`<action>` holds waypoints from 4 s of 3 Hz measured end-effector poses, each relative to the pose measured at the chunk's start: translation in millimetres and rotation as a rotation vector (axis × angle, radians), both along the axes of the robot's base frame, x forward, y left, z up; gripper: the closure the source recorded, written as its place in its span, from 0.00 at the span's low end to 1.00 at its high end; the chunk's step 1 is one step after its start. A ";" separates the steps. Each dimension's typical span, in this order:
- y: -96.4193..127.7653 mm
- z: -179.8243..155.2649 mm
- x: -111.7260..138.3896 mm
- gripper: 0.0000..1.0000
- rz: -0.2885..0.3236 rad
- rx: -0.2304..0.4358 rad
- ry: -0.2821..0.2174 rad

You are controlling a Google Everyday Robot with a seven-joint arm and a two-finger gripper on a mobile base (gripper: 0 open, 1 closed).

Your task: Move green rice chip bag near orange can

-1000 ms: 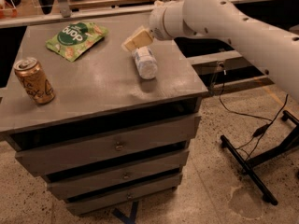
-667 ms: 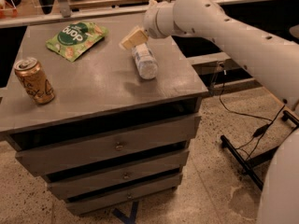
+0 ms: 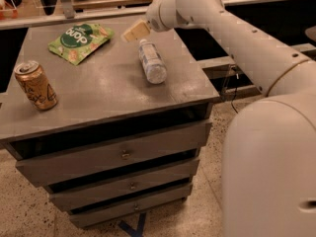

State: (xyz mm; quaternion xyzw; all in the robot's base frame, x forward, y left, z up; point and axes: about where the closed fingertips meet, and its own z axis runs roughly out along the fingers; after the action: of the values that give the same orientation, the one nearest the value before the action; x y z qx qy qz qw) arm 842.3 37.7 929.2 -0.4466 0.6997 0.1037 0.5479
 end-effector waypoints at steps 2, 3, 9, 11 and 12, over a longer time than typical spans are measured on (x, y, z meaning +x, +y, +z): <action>28.0 2.2 25.7 0.00 0.085 0.149 0.138; 51.1 17.9 27.4 0.00 0.081 0.166 0.146; 154.6 -30.2 9.0 0.00 -0.073 0.268 0.198; 175.9 -49.3 25.1 0.00 -0.028 0.211 0.215; 185.0 -60.0 25.7 0.00 -0.012 0.185 0.240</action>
Offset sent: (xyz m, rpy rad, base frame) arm 0.0510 0.0370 0.0238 0.2433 0.1908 0.1291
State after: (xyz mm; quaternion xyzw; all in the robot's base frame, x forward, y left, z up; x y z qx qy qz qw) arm 868.1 222.8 869.2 -0.3744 0.7503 0.2171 0.4997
